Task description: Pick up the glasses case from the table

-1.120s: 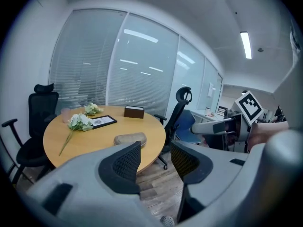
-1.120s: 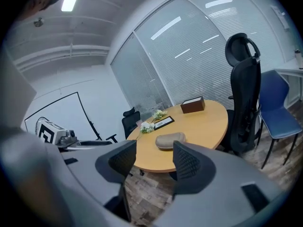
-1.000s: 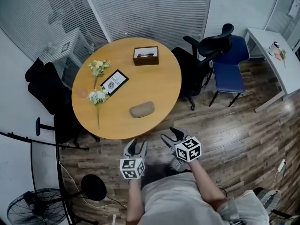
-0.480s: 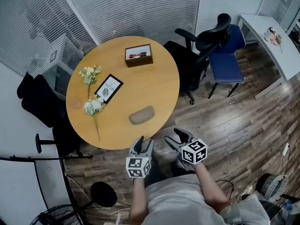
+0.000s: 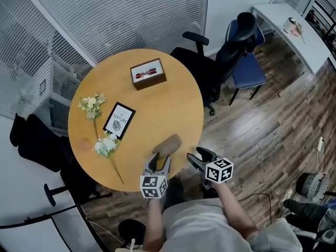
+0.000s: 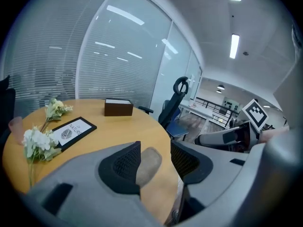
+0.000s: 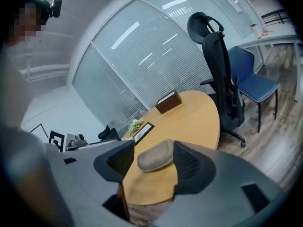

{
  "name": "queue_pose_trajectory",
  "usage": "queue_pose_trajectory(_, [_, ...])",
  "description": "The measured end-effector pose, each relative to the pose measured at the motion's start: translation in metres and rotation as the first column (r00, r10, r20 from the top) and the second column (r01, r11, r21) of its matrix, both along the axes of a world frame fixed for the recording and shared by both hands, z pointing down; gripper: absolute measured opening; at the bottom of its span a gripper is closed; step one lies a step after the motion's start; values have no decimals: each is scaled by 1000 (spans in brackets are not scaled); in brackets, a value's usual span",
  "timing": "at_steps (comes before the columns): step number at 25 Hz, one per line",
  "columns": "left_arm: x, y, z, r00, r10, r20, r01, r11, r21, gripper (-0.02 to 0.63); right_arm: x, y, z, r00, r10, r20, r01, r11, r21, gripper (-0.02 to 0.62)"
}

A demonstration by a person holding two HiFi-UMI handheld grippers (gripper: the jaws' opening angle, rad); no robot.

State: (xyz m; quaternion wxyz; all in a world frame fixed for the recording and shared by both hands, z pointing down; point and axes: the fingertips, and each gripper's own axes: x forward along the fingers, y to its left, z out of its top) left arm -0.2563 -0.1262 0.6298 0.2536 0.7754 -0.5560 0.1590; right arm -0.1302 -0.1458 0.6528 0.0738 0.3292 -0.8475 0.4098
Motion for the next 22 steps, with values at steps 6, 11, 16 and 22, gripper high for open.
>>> queue_pose_trajectory(6, [-27, -39, 8, 996, 85, -17, -85, 996, -3, 184, -23, -22, 13, 995, 95, -27, -96, 995, -30, 250])
queue_pose_trajectory(11, [-31, -59, 21, 985, 165, -44, -166, 986, -20, 184, -31, -21, 34, 991, 104, -85, -111, 990, -89, 252])
queue_pose_trajectory(16, [-38, -86, 26, 964, 264, -15, -265, 964, -10, 184, -39, -31, 48, 983, 169, -68, -178, 970, -166, 252])
queue_pose_trajectory(22, [-38, -97, 43, 941, 337, -38, -338, 941, -34, 184, -34, -23, 70, 959, 264, -98, -282, 916, -285, 252])
